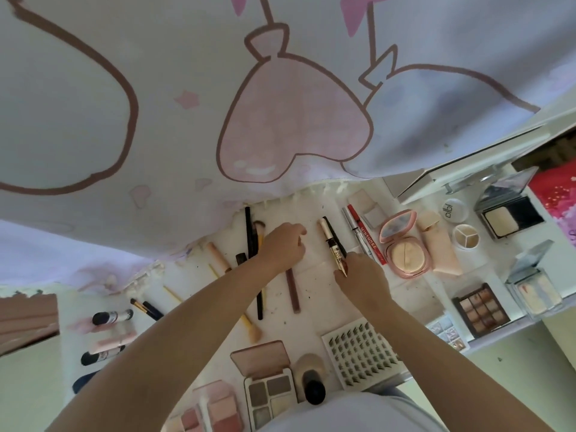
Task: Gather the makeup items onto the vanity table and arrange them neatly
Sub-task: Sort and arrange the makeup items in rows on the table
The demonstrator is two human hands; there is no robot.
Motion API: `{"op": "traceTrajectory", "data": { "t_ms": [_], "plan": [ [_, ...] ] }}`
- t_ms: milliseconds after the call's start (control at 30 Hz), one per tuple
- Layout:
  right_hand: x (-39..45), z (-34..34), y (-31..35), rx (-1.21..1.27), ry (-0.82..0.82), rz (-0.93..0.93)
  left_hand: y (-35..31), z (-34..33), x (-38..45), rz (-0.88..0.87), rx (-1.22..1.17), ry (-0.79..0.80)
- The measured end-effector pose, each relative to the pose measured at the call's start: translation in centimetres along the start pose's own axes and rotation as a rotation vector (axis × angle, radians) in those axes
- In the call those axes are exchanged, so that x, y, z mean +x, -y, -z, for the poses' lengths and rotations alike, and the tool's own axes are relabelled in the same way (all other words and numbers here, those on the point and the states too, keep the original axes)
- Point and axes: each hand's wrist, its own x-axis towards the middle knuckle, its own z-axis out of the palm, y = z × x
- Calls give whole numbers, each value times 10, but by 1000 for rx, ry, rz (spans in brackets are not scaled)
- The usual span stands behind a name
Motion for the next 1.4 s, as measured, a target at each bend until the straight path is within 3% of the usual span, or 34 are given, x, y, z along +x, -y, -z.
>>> {"op": "traceTrajectory", "data": {
  "t_ms": [233,433,533,633,767,933,1033,1133,1200,1233,1300,1367,1400],
  "plan": [
    [-4,8,-7,-94,-72,26,41,-5,-32,-291,596,131],
    [-17,10,-10,-89,-116,132,46,-11,-30,-353,774,74],
    [-25,12,-12,13,-96,183,46,-9,-33,-364,731,38],
    [-32,18,-6,185,30,240,36,2,-44,-373,539,-7],
    [-42,32,9,519,180,166,11,18,-69,-402,360,-26],
    [-44,70,10,427,155,288,-4,34,-95,-340,414,-109],
    [-49,97,8,524,248,306,-8,44,-112,-266,339,-212],
    [-59,123,7,552,560,382,-18,43,-126,-320,143,-317],
    [-66,135,8,587,723,466,-29,43,-134,-307,-160,-409],
    [-69,138,10,623,735,488,-36,44,-138,-262,-385,-465],
    [-75,140,16,701,605,475,-49,47,-143,-190,-928,-500],
    [-79,139,21,760,433,458,-61,49,-146,-152,-1400,-399],
    [-81,137,23,779,388,456,-65,47,-147,-133,-1507,-350]
  ]
}}
